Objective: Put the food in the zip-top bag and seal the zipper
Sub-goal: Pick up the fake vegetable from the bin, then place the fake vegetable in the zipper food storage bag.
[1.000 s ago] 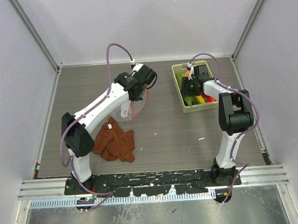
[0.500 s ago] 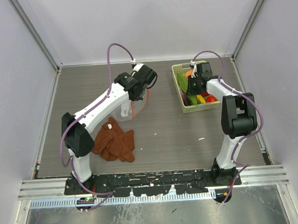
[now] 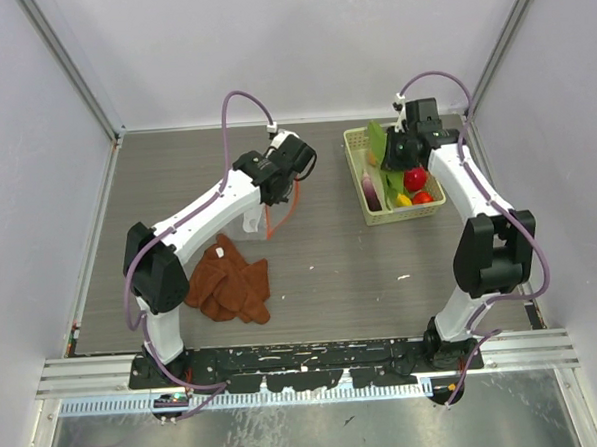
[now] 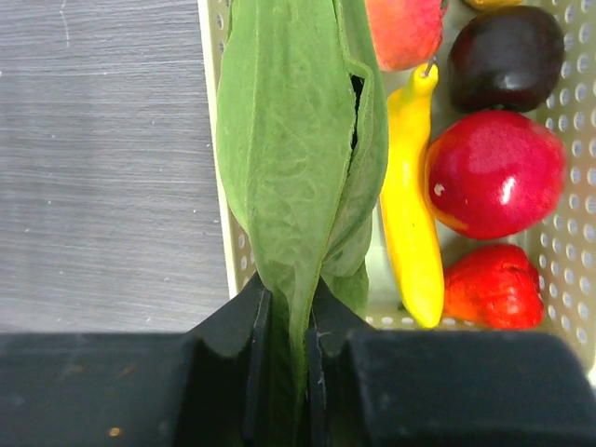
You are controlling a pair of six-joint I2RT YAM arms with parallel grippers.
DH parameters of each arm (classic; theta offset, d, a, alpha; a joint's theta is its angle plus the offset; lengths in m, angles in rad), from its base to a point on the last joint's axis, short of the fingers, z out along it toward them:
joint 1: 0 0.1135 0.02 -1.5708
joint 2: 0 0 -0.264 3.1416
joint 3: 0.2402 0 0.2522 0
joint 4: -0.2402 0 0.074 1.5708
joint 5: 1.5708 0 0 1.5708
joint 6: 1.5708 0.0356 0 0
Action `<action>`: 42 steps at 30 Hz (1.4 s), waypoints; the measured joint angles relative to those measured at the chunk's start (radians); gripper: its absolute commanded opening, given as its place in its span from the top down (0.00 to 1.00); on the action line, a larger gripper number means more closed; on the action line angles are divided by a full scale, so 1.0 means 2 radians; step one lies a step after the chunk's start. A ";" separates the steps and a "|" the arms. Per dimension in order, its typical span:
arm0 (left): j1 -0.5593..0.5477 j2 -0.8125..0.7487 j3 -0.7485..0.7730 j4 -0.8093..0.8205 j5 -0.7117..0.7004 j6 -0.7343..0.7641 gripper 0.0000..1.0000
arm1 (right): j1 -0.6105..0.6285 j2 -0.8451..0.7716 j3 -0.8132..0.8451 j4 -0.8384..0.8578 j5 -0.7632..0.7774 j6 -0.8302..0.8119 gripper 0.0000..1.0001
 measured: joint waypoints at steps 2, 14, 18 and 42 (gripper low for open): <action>0.000 0.000 0.000 0.006 0.000 0.002 1.00 | 0.000 -0.013 0.007 -0.019 0.001 0.005 0.99; 0.000 -0.022 -0.036 0.071 0.005 0.025 1.00 | 0.010 -0.108 0.006 -0.111 -0.079 0.046 0.99; 0.000 -0.025 -0.045 0.092 0.012 0.029 1.00 | 0.024 -0.154 -0.008 -0.127 -0.122 0.059 0.99; -0.012 -0.027 -0.095 0.154 0.049 0.052 1.00 | 0.152 -0.150 -0.106 -0.065 -0.262 0.171 0.99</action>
